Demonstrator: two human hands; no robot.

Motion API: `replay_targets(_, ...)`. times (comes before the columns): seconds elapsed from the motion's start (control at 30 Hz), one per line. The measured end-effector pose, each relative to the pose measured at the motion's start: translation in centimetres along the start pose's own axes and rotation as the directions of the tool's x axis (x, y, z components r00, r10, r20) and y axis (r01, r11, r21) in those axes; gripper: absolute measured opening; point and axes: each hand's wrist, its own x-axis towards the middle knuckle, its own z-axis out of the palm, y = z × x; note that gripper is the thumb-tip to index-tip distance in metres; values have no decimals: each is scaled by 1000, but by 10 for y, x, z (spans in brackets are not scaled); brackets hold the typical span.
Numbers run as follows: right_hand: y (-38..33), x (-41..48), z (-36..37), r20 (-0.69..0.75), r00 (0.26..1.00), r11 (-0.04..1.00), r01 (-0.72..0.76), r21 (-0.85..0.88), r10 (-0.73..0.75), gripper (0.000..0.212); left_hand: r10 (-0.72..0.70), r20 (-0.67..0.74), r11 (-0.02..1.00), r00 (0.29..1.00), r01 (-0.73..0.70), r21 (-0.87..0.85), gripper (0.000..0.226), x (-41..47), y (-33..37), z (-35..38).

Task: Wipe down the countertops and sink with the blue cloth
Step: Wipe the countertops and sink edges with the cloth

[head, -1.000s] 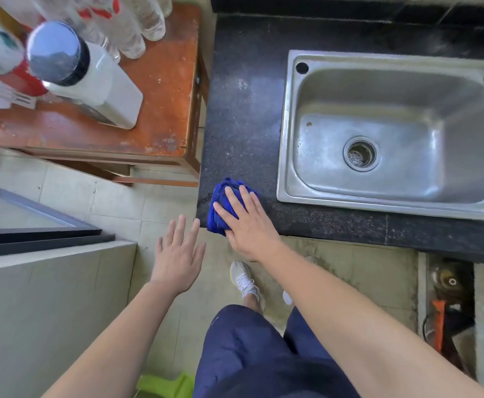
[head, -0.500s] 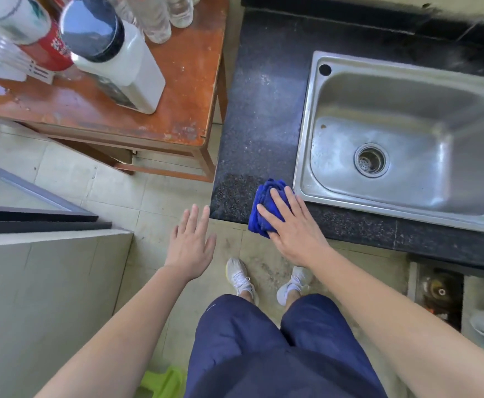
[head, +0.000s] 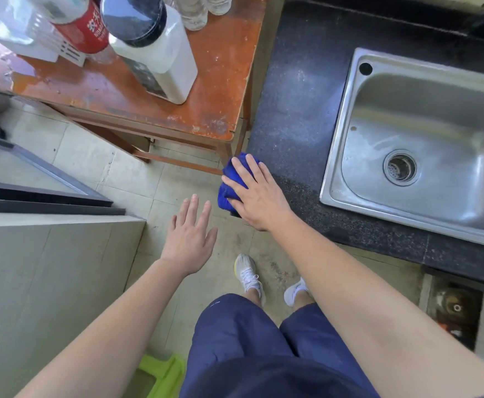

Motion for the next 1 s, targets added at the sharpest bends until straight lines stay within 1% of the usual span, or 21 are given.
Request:
replay_targets(0.07,17,-22,2,1,999,999,-40,14,40,60,42,-1,999,999,-42,0,65,12,10,-4)
replay_targets(0.23,75,-86,5,55,969,970,-238,-50,240,62,142,-5,990,990,-142,-12,66,39,52,-10)
replay_targets(0.37,91,-100,9,63,962,963,-262,-57,265,65,132,-2,990,991,-132,-46,67,49,71,-6)
replay_targets(0.47,83,-83,15,57,959,959,-281,27,279,65,104,-17,992,994,-105,-75,66,48,69,-1)
replay_targets(0.57,82,-42,5,26,968,962,-251,108,250,64,82,-25,994,996,-84,-66,73,45,68,2)
replay_targets(0.7,79,28,-17,-23,991,984,-131,121,134,61,16,-26,998,1000,-18,-65,77,41,75,3)
replay_targets(0.77,77,49,-23,-41,996,992,-77,100,81,58,-12,-25,998,1000,11,-65,75,42,81,2)
replay_targets(0.83,79,54,-29,-31,998,997,-49,66,51,56,-22,-10,998,1000,22,-61,74,43,88,0)
replay_targets(0.87,84,50,-31,-25,999,998,-36,58,38,55,-32,-1,998,1000,31,-56,77,43,92,-2)
replay_targets(0.93,98,31,-31,-30,999,997,-14,78,16,52,-59,1,997,998,59,-52,87,49,99,-6)
replay_targets(1.0,119,-5,-24,-50,998,992,-26,127,33,51,-80,-1,996,997,80,-47,102,60,107,-12)
